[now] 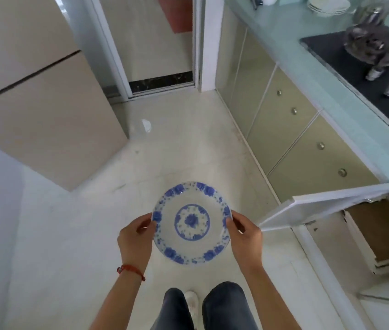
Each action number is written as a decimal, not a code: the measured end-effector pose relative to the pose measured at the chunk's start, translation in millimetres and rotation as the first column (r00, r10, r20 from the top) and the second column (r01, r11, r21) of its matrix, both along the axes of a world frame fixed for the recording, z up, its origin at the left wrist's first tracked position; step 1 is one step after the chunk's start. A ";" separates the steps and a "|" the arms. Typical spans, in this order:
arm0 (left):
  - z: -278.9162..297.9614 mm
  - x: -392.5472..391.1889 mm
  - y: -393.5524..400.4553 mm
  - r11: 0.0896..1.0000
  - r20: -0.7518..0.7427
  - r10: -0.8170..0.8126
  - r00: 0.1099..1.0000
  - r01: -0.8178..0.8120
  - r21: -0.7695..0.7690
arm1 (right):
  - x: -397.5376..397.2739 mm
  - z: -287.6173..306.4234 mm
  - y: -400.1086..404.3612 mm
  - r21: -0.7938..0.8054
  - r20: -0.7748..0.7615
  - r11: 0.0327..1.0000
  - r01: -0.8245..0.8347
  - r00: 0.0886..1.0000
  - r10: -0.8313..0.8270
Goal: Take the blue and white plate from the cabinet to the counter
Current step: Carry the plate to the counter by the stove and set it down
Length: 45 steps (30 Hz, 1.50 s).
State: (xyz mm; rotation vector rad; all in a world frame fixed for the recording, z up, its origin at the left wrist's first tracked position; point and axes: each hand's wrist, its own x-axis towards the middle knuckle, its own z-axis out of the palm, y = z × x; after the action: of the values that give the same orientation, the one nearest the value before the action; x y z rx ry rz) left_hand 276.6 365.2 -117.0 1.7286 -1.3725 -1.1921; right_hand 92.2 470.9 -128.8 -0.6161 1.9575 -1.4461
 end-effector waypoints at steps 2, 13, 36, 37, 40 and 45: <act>4.5 15.3 -14.7 0.998 -0.013 0.068 0.998 -0.068 0.005 | 9.1 2.9 -27.0 -0.011 0.000 0.998 -0.061 0.998 0.061; 15.6 -1.7 -136.3 0.983 -0.027 0.185 0.982 -0.186 -0.005 | -25.1 11.9 -186.3 -0.024 -0.127 0.966 -0.259 0.959 0.254; 25.1 -130.4 -500.3 0.998 0.003 0.056 0.998 -0.056 -0.015 | -146.3 17.4 -526.6 0.024 -0.163 0.988 -0.150 0.975 0.152; 26.7 -134.4 -518.3 0.999 0.006 0.037 0.999 -0.037 -0.022 | -148.8 18.4 -540.2 0.022 -0.155 0.991 -0.130 0.979 0.132; 31.7 -148.5 -569.1 0.998 0.011 -0.021 1.000 0.021 -0.052 | -159.3 21.5 -579.3 0.012 -0.144 0.996 -0.085 0.986 0.086; 31.5 -181.0 -629.2 0.996 0.033 -0.075 0.997 0.076 -0.051 | -184.1 24.0 -628.0 0.025 -0.136 0.999 -0.024 0.990 0.027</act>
State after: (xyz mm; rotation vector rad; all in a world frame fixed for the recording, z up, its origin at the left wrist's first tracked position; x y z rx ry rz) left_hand 95.6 -263.9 -85.6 1.6792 -1.4864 -1.1635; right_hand -91.9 -157.0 -104.8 -0.7446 2.0605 -1.3967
